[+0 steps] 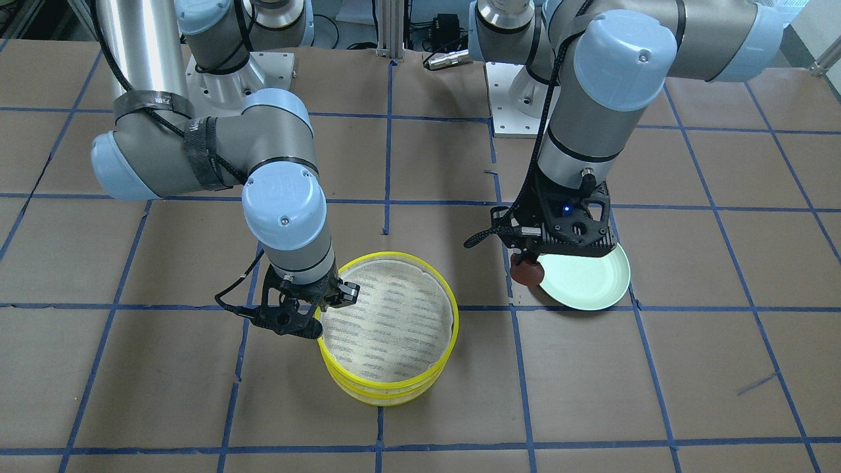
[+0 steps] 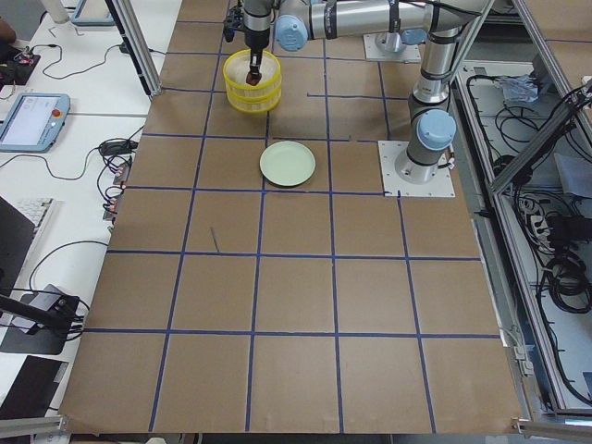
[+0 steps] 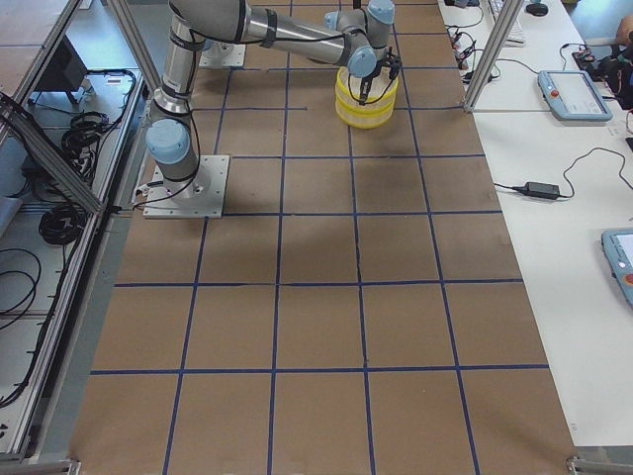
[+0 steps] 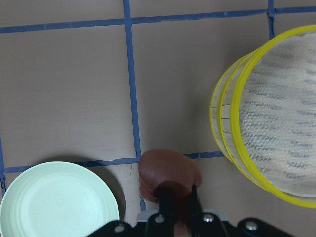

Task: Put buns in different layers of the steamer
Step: 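Lift the brown bun with left gripper and carry it toward the steamer, then hold brown bun beside steamer with left while right opens off the rim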

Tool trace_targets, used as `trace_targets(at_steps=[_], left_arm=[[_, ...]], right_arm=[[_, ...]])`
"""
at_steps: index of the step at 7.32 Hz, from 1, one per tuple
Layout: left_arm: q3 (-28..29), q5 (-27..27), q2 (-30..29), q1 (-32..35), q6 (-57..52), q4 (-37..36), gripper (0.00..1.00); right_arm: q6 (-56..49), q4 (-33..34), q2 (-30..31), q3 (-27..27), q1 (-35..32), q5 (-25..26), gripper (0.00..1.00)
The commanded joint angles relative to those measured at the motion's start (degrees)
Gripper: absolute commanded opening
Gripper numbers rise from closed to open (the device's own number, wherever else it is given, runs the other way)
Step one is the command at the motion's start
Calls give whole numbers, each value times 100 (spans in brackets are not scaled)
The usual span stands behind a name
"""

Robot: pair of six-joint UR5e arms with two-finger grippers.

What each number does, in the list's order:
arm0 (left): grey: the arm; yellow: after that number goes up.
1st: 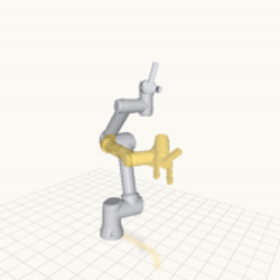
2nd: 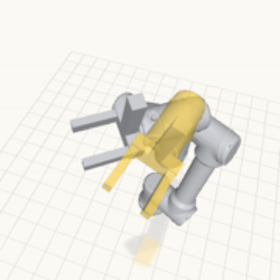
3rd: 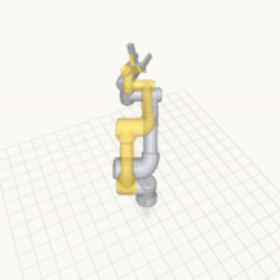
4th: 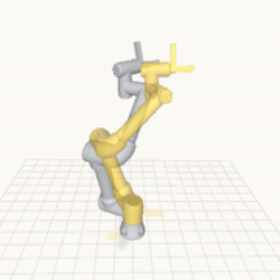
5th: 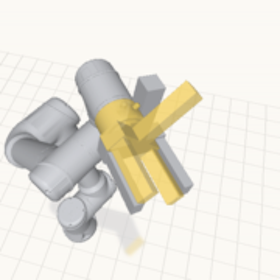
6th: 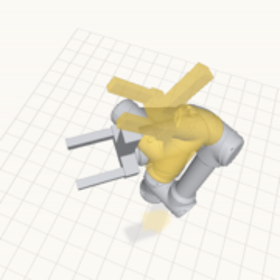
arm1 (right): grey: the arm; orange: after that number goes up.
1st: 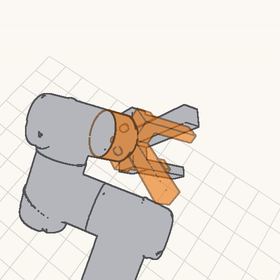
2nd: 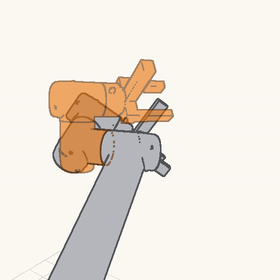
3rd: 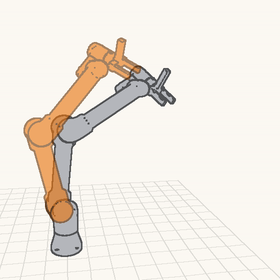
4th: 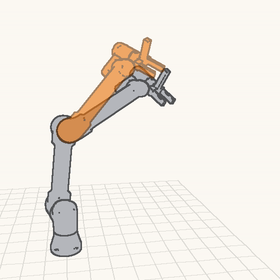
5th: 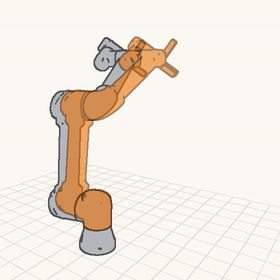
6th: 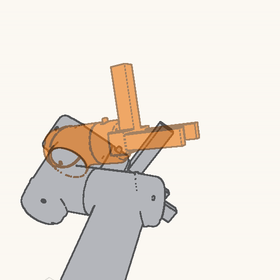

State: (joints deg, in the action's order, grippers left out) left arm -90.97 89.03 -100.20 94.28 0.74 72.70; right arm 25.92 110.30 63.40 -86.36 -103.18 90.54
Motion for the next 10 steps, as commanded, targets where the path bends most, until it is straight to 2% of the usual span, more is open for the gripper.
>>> trace_targets(at_steps=[1, 8, 9, 10], left_arm=[[-130, 166, 79, 3, -152, 25, 2], [-158, 167, -60, -6, -240, 8, 2], [-201, 176, -105, -6, -345, -27, 2], [-202, 167, -140, -6, -346, -36, 1]], right_arm=[[-8, 0, -4, 5, 17, 52, 5], [290, 123, -4, 5, 18, -27, 6], [282, 123, -12, -4, 18, -19, 7], [326, 123, -12, -12, 18, -19, 14]])
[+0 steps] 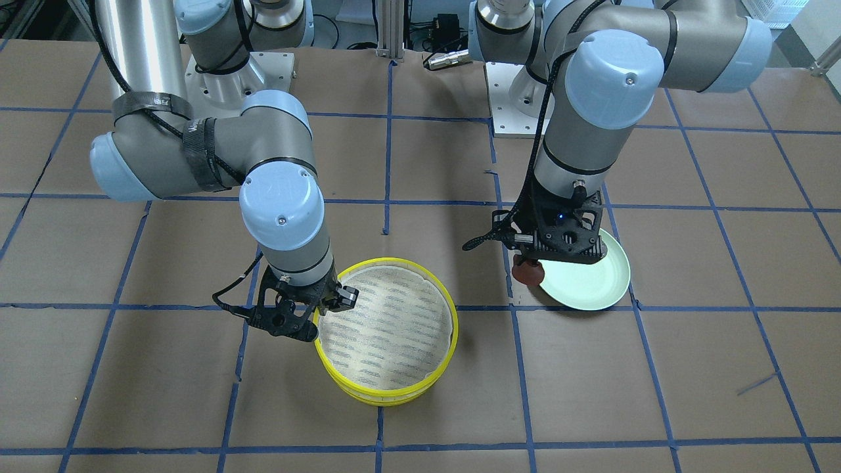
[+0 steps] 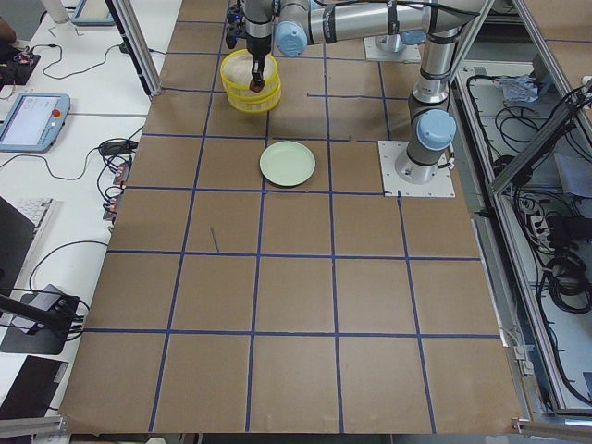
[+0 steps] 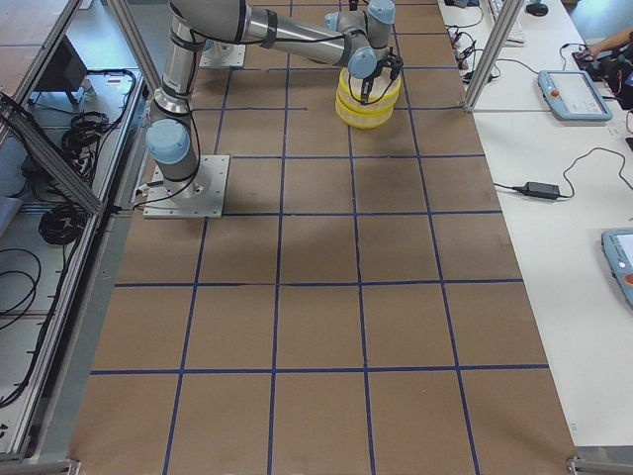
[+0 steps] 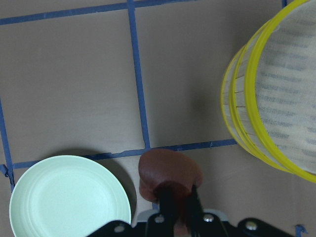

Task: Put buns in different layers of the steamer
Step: 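Hold brown bun beside steamer with left while right opens off the rim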

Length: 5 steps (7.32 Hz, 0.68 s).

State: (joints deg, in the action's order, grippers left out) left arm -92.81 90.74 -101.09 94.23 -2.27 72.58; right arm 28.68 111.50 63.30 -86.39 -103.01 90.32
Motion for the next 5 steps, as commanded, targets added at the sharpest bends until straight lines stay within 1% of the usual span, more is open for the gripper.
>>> trace_targets(at_steps=[1, 2, 3, 4, 5], left_arm=[[-44, -4, -147, -2, -28, -25, 2], [-53, 23, -148, -2, 16, -42, 1], [-53, 40, -104, -10, 138, -42, 1], [-53, 336, -78, -10, 357, -34, 1], [-27, 322, -156, -2, 420, -42, 1]], right_arm=[[50, -6, -2, -9, 0, -5, 19], [41, -32, -2, -62, 0, -14, 46], [24, -6, 24, -201, 0, -14, 46], [-29, -6, 68, -229, 0, -6, 47], [-38, -15, 77, -229, 0, -5, 47]])
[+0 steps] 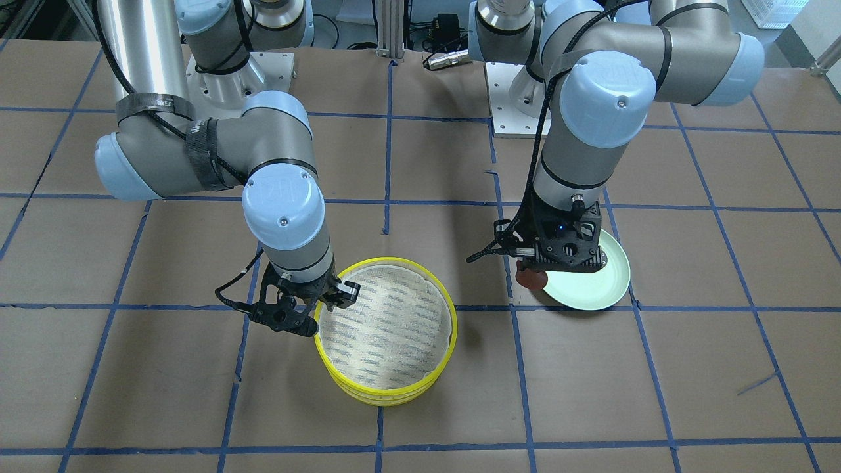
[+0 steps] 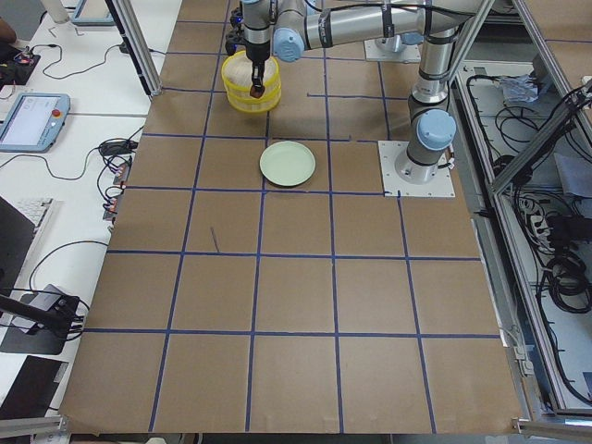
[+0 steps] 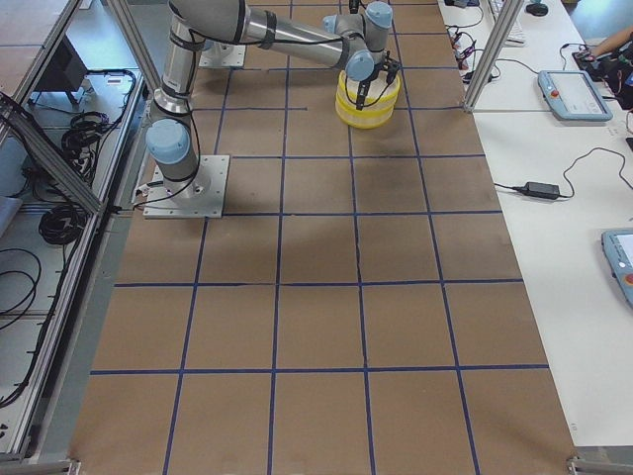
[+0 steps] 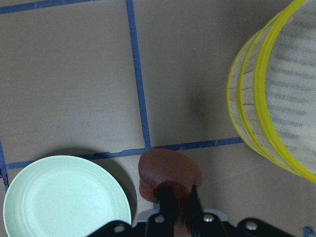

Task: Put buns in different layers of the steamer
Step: 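Hold brown bun beside steamer with left while right opens off the rim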

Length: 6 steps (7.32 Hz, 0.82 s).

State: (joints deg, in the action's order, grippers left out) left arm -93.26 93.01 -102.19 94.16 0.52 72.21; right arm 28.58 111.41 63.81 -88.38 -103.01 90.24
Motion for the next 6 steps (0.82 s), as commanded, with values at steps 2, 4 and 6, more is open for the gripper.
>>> trace_targets(at_steps=[2, 4, 6], left_arm=[[45, 33, -134, 93, 404, -145, 1], [159, -796, -221, 198, 972, -442, 2], [177, -872, -257, 313, 1440, -479, 2]], right_arm=[[-28, -110, 35, -30, 0, 12, 52], [-19, -154, 166, -161, -9, 20, 53], [-19, -276, 298, -205, -9, 20, 57]])
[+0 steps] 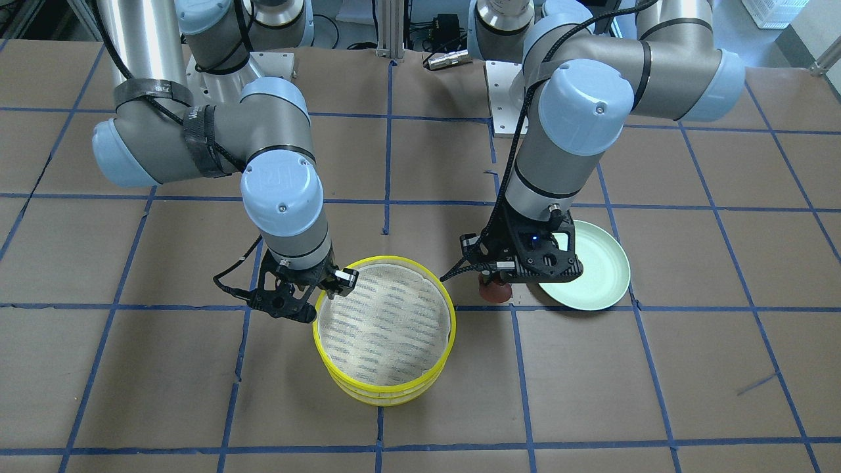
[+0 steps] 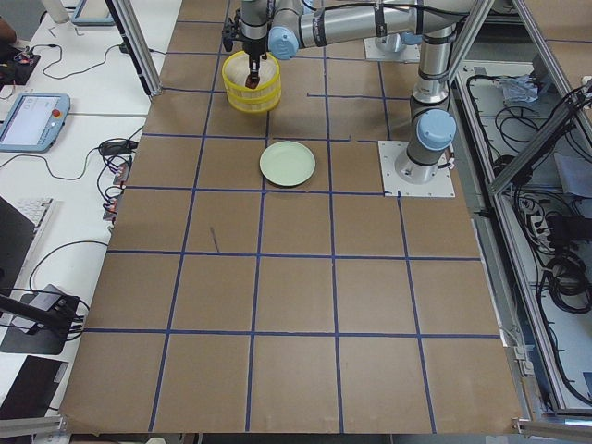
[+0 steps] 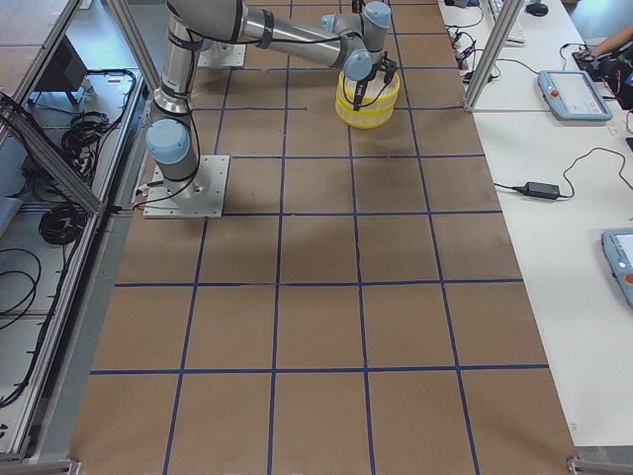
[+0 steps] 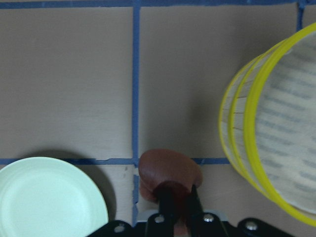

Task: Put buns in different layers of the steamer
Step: 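Lower brown bun into top tier with left while right gripper rises away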

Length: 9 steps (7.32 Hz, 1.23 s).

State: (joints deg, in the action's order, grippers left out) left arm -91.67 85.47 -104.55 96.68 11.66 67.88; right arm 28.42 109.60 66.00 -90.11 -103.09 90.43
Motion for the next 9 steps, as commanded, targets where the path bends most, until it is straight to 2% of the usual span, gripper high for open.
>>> trace_targets(at_steps=[1, 2, 3, 4, 6, 7, 8, 9], left_arm=[[18, -458, -48, 62, 676, -64, 2], [18, -835, -57, 62, 993, -143, 2], [18, -874, -101, 62, 1188, -196, 2], [18, -1292, -171, 71, 1607, -414, 2], [18, -1507, -303, 158, 2023, -706, 2], [18, -1838, -425, 228, 2042, -880, 3], [18, -1919, -626, 299, 2173, -1308, 8], [18, -1911, -689, 395, 2322, -1408, 70]], right_arm=[[-3, -192, 89, -24, -18, 1, 57], [-47, -150, 89, 37, -10, 10, 57], [-73, -158, 167, 168, 17, -16, 59], [-500, -237, 377, 326, 147, -8, 59], [-950, -1217, 1000, 616, 621, -34, 59], [-1536, -1779, 1351, 765, 928, -17, 62], [-2037, -2123, 1668, 854, 1270, -25, 73], [-2069, -2458, 1932, 837, 1248, -16, 93]])
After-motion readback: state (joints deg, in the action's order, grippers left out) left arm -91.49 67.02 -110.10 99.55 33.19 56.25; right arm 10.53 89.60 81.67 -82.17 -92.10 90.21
